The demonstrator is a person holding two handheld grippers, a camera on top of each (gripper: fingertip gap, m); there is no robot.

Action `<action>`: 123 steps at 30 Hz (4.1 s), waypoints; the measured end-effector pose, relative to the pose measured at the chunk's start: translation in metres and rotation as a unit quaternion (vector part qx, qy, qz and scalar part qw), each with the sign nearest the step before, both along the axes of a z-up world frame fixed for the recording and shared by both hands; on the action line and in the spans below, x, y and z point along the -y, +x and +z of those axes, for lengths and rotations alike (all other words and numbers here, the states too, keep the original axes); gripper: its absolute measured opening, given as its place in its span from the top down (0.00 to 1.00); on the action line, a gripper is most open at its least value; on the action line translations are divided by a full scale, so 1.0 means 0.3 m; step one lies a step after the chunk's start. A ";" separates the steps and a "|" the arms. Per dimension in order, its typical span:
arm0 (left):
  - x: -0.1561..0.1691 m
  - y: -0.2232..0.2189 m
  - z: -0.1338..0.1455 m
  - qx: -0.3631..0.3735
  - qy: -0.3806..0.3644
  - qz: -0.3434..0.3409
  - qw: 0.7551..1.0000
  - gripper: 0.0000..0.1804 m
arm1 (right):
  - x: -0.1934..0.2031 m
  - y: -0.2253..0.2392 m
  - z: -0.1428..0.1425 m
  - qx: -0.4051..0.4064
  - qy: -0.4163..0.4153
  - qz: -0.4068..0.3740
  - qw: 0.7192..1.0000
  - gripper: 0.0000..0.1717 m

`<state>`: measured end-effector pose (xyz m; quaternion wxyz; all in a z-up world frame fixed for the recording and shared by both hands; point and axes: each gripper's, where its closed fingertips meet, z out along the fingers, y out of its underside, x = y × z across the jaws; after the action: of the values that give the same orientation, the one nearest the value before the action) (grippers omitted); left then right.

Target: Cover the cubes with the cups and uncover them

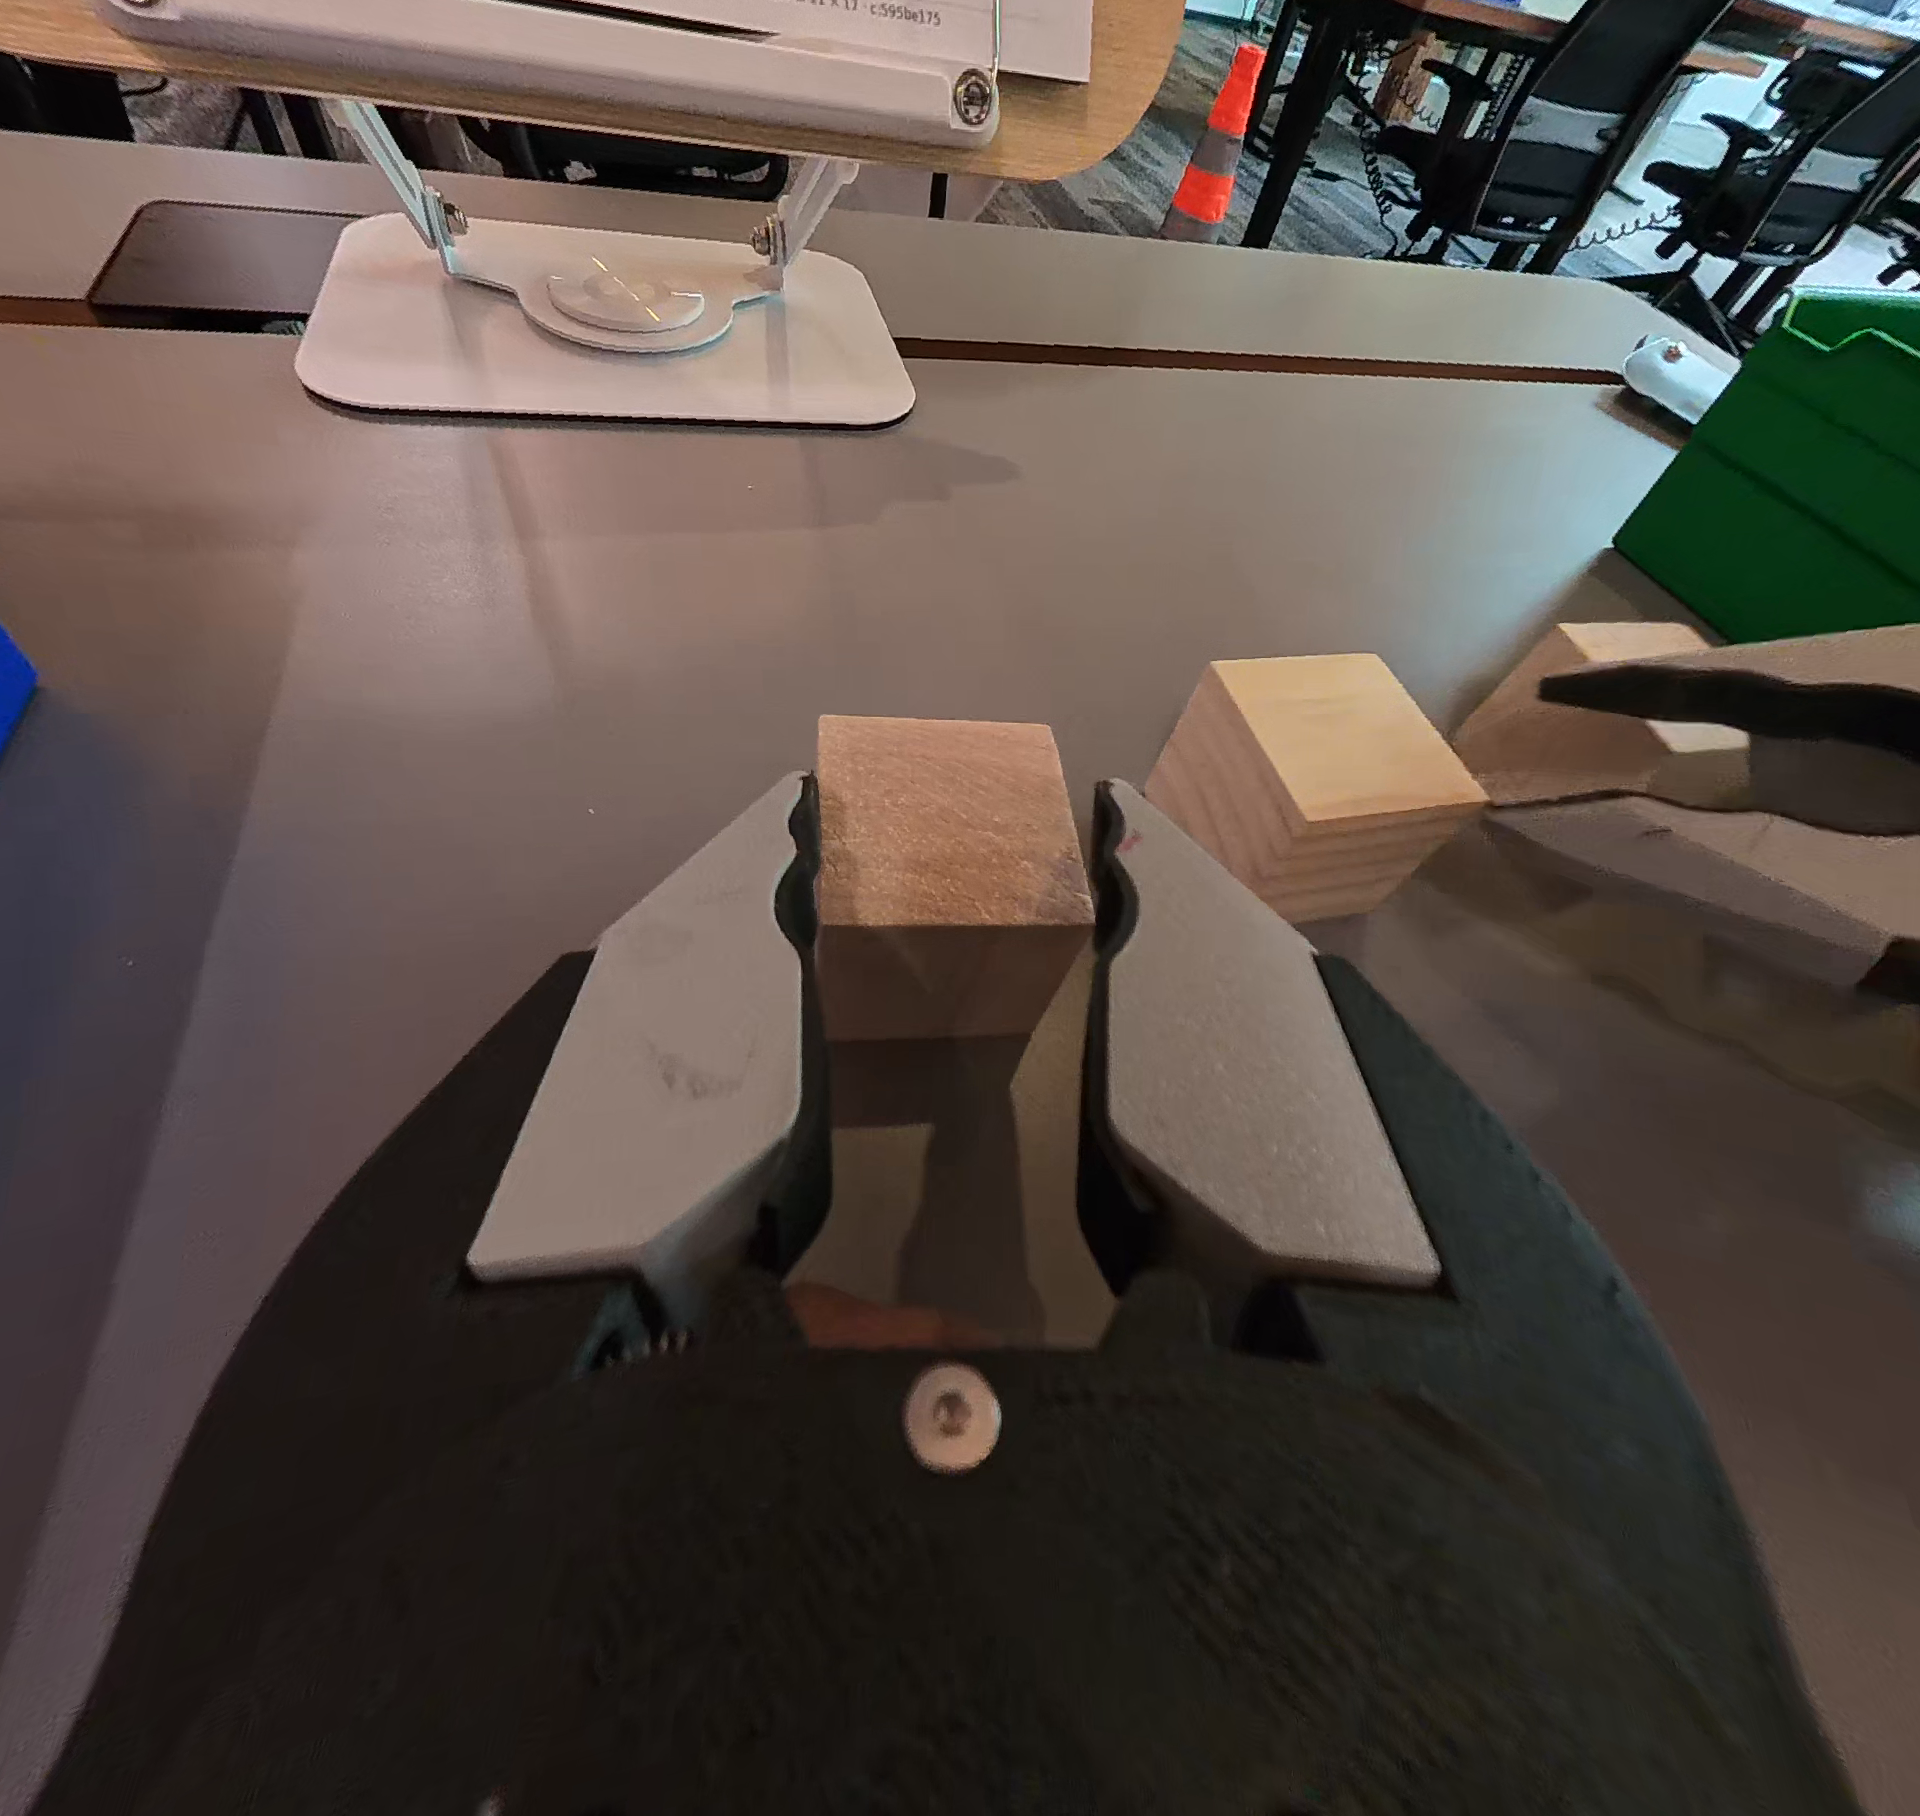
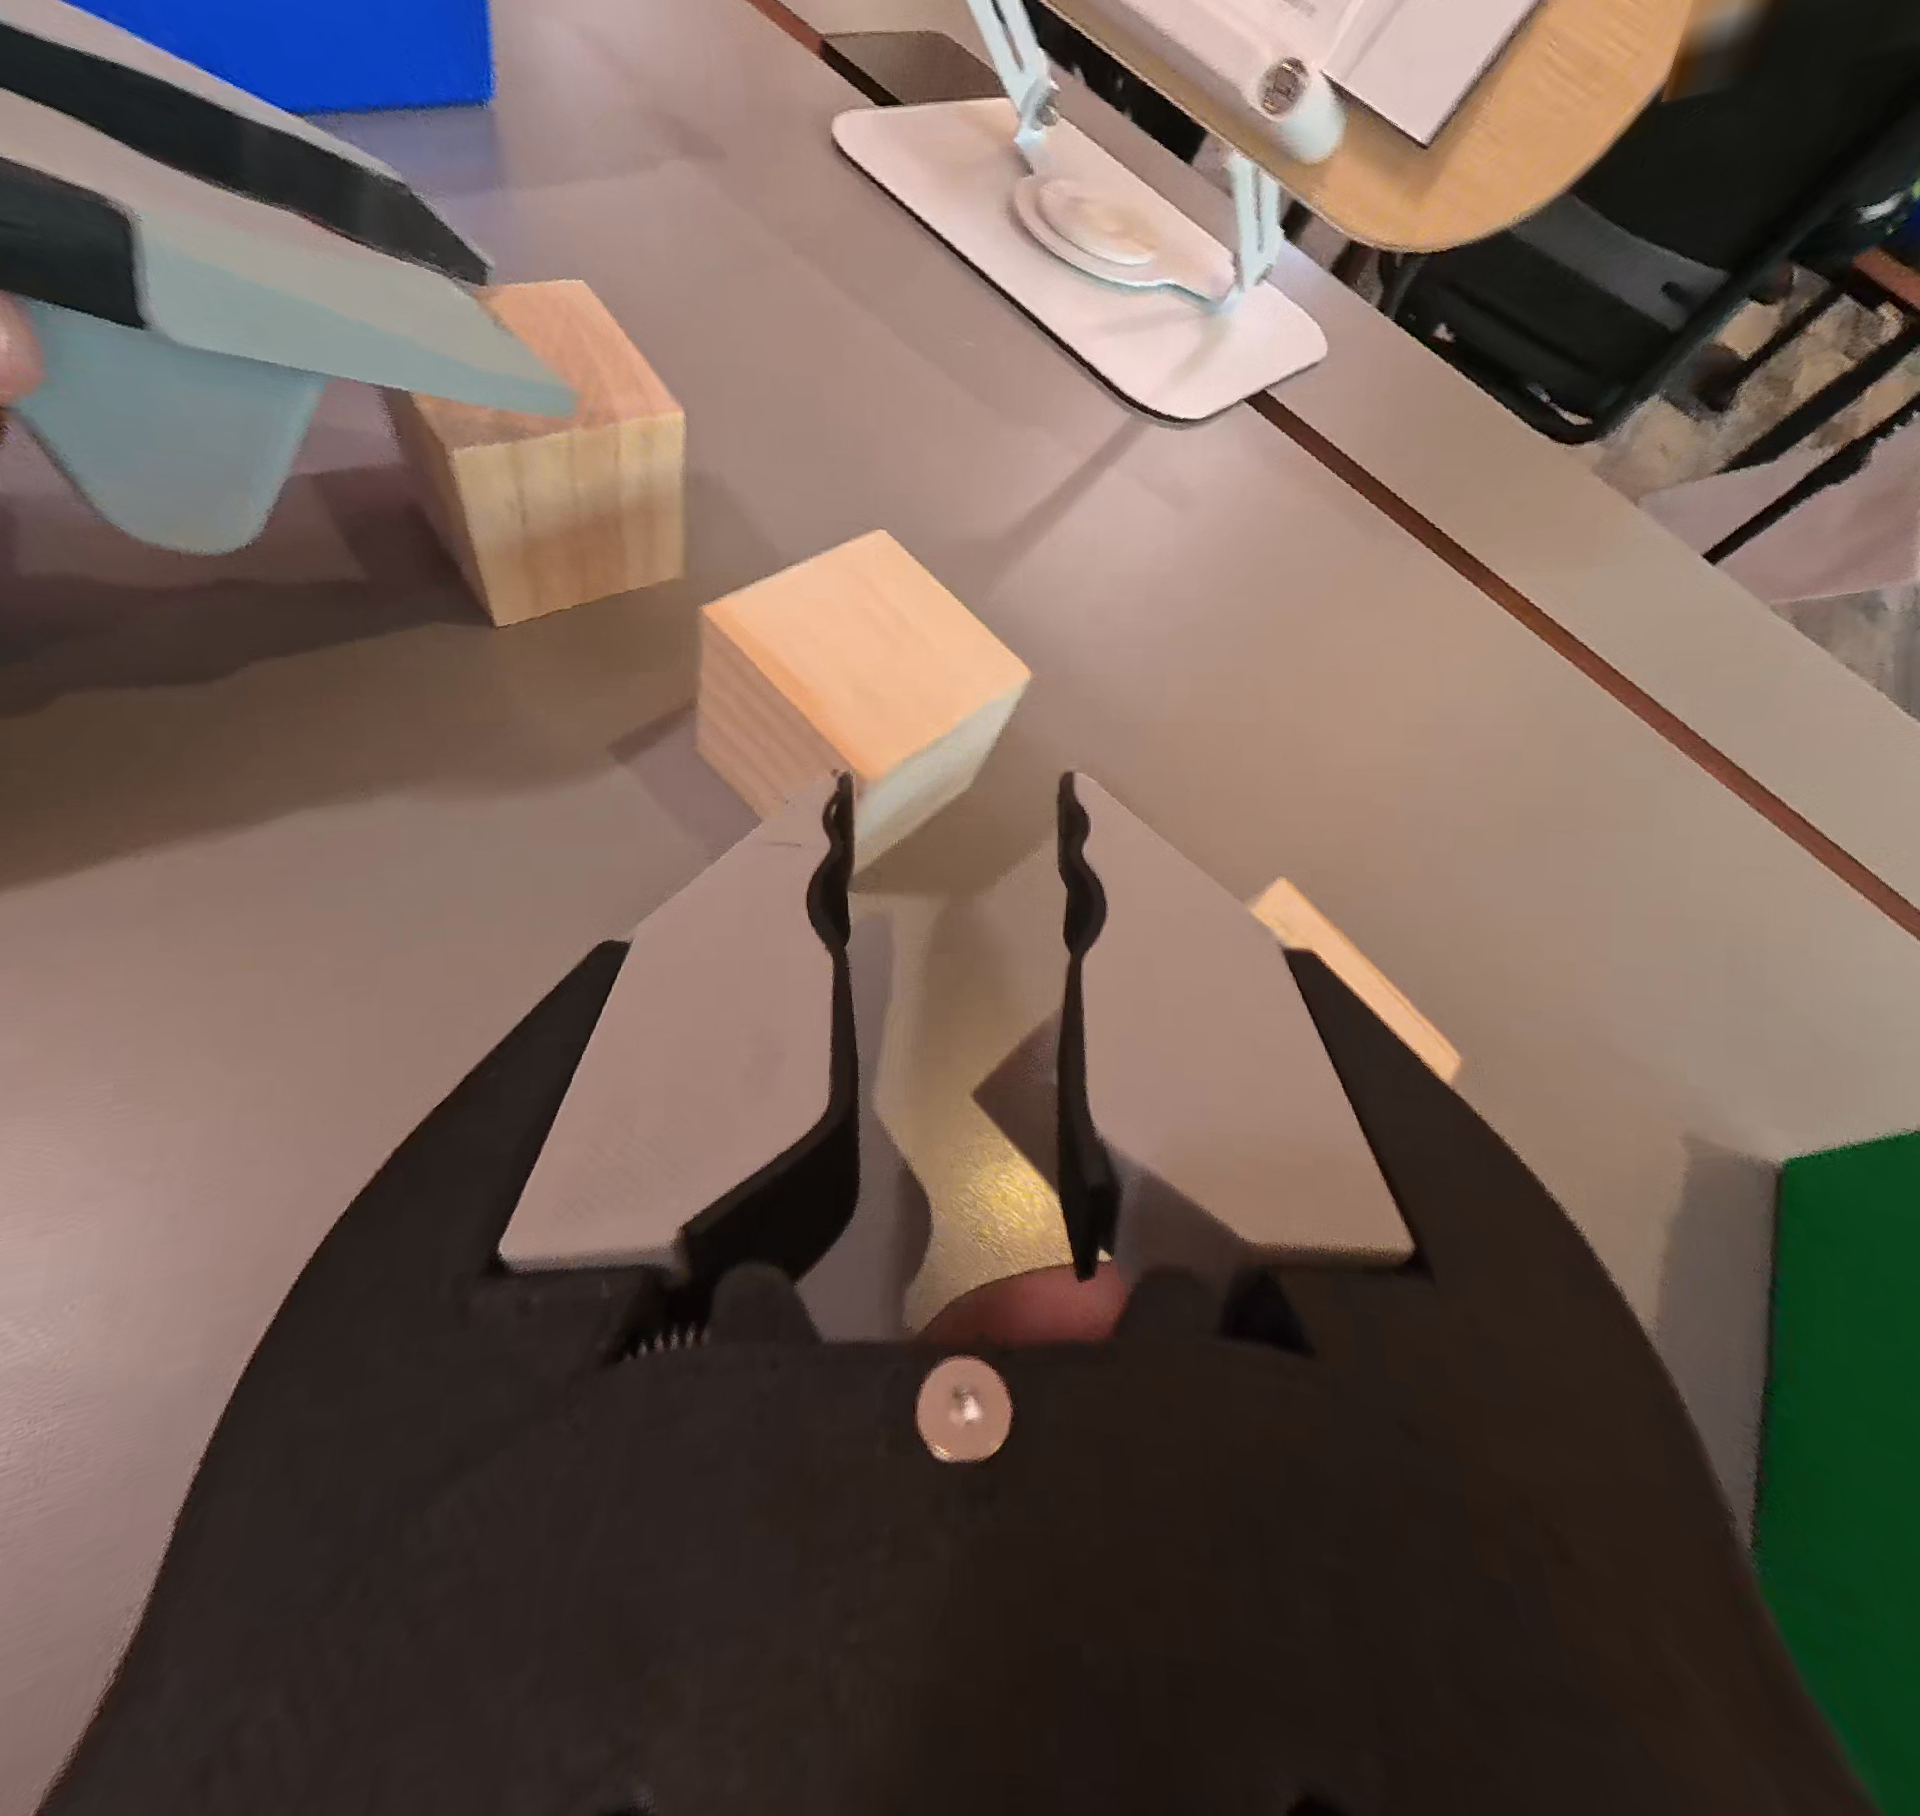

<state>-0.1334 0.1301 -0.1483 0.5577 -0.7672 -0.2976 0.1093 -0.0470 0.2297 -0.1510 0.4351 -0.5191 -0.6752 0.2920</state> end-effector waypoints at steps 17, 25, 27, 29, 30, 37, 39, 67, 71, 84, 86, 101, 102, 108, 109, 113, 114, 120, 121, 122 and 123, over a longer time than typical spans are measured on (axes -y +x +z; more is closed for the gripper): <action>-0.001 0.007 0.002 -0.005 -0.001 -0.004 1.000 0.71 | -0.222 0.048 0.162 -0.110 -0.111 -0.113 0.981 0.79; -0.013 0.006 -0.001 -0.013 -0.011 -0.004 1.000 0.70 | -0.256 0.056 0.174 -0.125 -0.138 -0.127 0.974 0.79; -0.013 0.002 -0.002 -0.014 -0.013 0.001 1.000 0.71 | -0.239 0.051 0.169 -0.120 -0.117 -0.122 0.978 0.79; -0.015 -0.002 -0.002 -0.015 -0.015 0.005 1.000 0.72 | -0.228 0.046 0.165 -0.117 -0.088 -0.121 0.982 0.79; -0.016 -0.006 -0.002 -0.015 -0.015 0.007 1.000 0.74 | -0.221 0.044 0.163 -0.116 -0.076 -0.120 0.983 0.79; -0.042 -0.032 -0.008 -0.030 -0.036 0.017 0.999 0.84 | -0.193 0.034 0.153 -0.111 -0.062 -0.111 0.986 0.79; -0.038 -0.018 -0.007 -0.036 -0.043 0.007 0.998 0.77 | -0.198 0.036 0.155 -0.111 -0.063 -0.112 0.985 0.79; -0.033 -0.026 -0.057 -0.010 -0.089 0.084 0.992 0.69 | -0.178 0.036 0.166 -0.114 -0.046 -0.100 0.987 0.80; -0.030 -0.027 -0.042 -0.015 -0.075 0.103 0.992 0.69 | -0.179 0.039 0.170 -0.117 -0.049 -0.100 0.987 0.80; 0.018 0.042 0.072 -0.050 0.014 0.071 0.996 0.66 | -0.191 0.054 0.205 -0.134 -0.038 -0.103 0.985 0.80; 0.067 0.068 0.129 -0.055 0.030 0.053 0.997 0.67 | -0.198 0.057 0.204 -0.134 -0.041 -0.104 0.985 0.80; 0.727 -0.571 0.303 0.064 0.014 0.177 0.982 0.53 | -0.165 0.051 0.208 -0.133 -0.024 -0.090 0.987 0.80; 0.742 -0.588 0.307 0.061 0.012 0.184 0.981 0.54 | -0.165 0.050 0.205 -0.132 -0.025 -0.089 0.987 0.80; 0.858 -0.741 0.185 0.034 -0.092 0.224 0.970 0.55 | -0.153 0.043 0.188 -0.123 -0.020 -0.083 0.989 0.80; 0.863 -0.754 0.138 0.048 -0.106 0.215 0.970 0.55 | -0.150 0.043 0.189 -0.124 -0.018 -0.081 0.989 0.80; 0.892 -0.784 -0.012 0.063 -0.173 0.197 0.963 0.57 | -0.148 0.046 0.203 -0.131 -0.015 -0.080 0.988 0.80; 0.903 -0.792 -0.039 0.068 -0.195 0.203 0.957 0.59 | -0.149 0.046 0.204 -0.131 -0.016 -0.080 0.988 0.80; 0.931 -0.794 -0.050 0.058 -0.269 0.215 0.937 0.69 | -0.151 0.044 0.192 -0.125 -0.016 -0.080 0.989 0.80; 0.950 -0.801 -0.022 0.038 -0.275 0.229 0.933 0.69 | -0.151 0.045 0.195 -0.126 -0.017 -0.080 0.989 0.80; 0.957 -0.802 0.017 0.019 -0.270 0.235 0.934 0.69 | -0.150 0.046 0.198 -0.128 -0.018 -0.079 0.988 0.80; 0.958 -0.798 0.069 0.000 -0.255 0.241 0.936 0.69 | -0.149 0.047 0.202 -0.130 -0.019 -0.079 0.988 0.80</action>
<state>-0.3729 -0.1573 -0.1276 0.3005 -0.7887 -0.4360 0.3125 -0.0328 0.2745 -0.0905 0.5305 -0.5368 -0.5644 0.3346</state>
